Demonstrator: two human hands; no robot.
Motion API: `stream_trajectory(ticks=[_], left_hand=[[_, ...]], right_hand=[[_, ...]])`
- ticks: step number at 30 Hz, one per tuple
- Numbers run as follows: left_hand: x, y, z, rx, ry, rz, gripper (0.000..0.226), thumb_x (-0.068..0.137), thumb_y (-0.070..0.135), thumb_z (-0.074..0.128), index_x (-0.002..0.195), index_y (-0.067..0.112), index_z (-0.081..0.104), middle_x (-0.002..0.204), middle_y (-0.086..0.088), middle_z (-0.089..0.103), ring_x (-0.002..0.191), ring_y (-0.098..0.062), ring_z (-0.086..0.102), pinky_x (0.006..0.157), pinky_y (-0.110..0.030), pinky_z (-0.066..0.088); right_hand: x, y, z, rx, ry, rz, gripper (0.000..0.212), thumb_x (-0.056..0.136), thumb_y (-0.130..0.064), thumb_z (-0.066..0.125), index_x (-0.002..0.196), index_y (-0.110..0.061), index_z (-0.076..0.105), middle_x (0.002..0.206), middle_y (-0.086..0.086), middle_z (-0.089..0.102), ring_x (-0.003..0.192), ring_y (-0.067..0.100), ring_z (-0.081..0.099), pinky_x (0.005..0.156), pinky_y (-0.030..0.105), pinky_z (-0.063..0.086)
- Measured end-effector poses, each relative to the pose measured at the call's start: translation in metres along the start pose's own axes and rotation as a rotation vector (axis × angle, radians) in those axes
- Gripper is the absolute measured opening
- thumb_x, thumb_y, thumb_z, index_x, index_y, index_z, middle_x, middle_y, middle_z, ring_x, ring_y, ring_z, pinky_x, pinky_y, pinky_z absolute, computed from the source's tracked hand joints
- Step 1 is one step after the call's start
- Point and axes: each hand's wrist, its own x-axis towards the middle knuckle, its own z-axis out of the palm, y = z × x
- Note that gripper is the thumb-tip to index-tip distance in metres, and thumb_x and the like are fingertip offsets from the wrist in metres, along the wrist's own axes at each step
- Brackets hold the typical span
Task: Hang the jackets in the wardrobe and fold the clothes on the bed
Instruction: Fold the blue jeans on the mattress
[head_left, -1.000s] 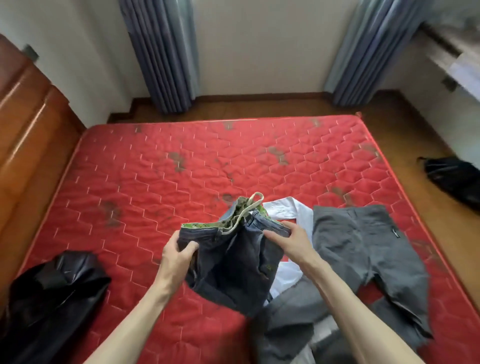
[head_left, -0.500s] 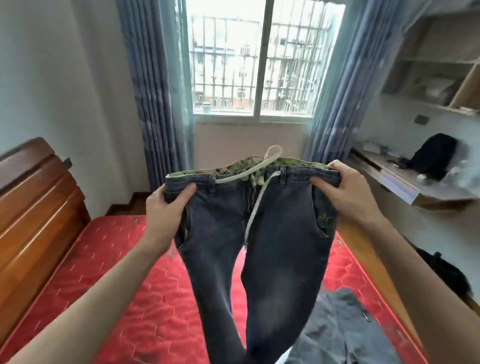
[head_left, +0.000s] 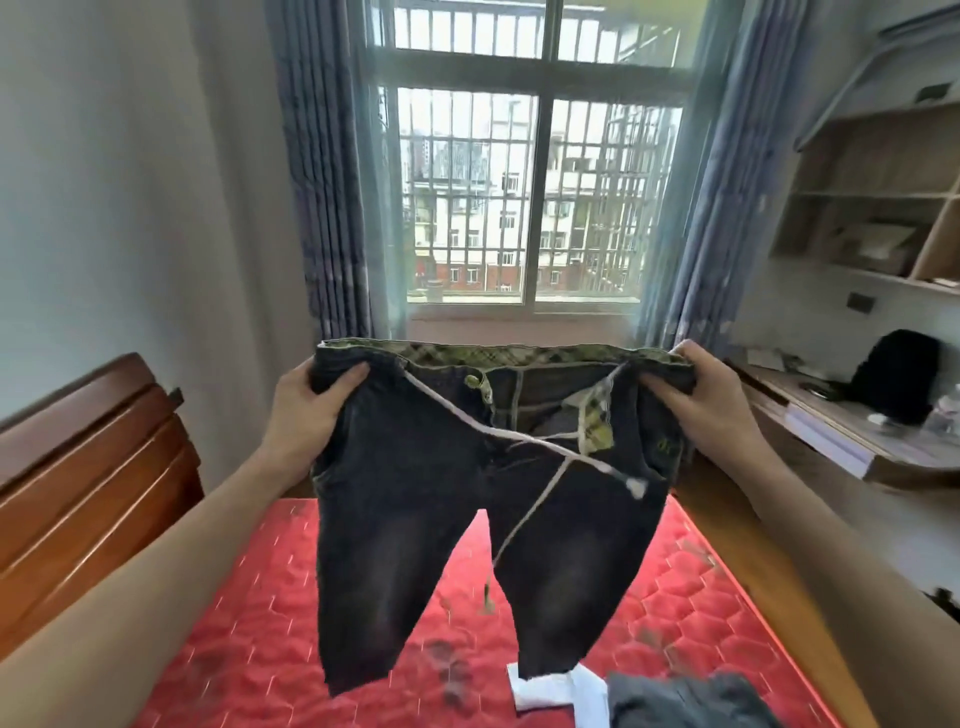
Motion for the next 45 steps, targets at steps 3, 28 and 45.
stream_trajectory(ticks=[3,28,45], left_hand=[[0.004,0.005,0.001,0.01,-0.008,0.001,0.012,0.095,0.015,0.075,0.107,0.017,0.076,0.088,0.026,0.077,0.083,0.011,0.069,0.076,-0.008,0.05],[-0.054,0.06,0.088,0.088,-0.155,0.0,0.01,0.091,0.026,0.078,0.099,0.022,0.082,0.09,0.013,0.081,0.091,-0.004,0.076,0.09,-0.038,0.061],[-0.059,0.08,0.053,-0.148,-0.313,-0.144,0.013,0.103,0.01,0.051,0.105,0.01,0.064,0.098,-0.001,0.073,0.089,-0.007,0.068,0.076,-0.018,0.053]], right_hand=[[0.002,-0.003,0.005,0.002,0.051,0.009,0.025,0.092,-0.02,0.079,0.083,-0.017,0.056,0.073,-0.008,0.06,0.067,-0.002,0.053,0.061,0.016,0.04],[-0.022,-0.122,0.081,-0.017,0.098,0.134,0.025,0.088,-0.038,0.074,0.08,-0.019,0.059,0.074,-0.008,0.07,0.075,0.017,0.068,0.072,0.037,0.054],[-0.036,-0.111,0.104,0.311,-0.107,-0.136,0.046,0.094,-0.01,0.063,0.132,-0.036,0.067,0.119,-0.007,0.055,0.121,0.013,0.051,0.101,0.026,0.044]])
